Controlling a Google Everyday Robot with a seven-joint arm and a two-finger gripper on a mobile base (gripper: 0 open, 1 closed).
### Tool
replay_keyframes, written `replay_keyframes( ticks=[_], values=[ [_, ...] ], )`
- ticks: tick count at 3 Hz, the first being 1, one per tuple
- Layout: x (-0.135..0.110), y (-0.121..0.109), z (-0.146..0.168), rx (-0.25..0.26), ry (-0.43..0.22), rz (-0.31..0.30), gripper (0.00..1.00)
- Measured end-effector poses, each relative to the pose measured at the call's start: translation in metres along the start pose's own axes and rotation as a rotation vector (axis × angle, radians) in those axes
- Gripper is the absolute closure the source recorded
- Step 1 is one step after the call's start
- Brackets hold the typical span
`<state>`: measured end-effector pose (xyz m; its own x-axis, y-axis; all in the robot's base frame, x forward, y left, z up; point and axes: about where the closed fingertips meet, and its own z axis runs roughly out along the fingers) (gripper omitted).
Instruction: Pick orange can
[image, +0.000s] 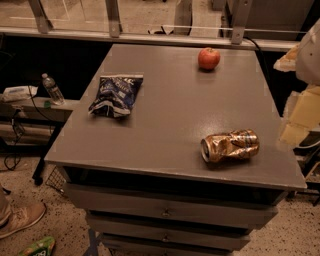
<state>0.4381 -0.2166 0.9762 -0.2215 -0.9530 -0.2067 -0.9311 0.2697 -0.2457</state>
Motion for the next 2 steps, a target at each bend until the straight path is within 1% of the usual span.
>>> replay_keyframes(
  ticks=[1, 2],
  values=[
    [0.000, 0.000, 0.000, 0.000, 0.000, 0.000, 0.00],
    [-0.006, 0.004, 0.026, -0.053, -0.032, -0.032, 0.00]
  ],
)
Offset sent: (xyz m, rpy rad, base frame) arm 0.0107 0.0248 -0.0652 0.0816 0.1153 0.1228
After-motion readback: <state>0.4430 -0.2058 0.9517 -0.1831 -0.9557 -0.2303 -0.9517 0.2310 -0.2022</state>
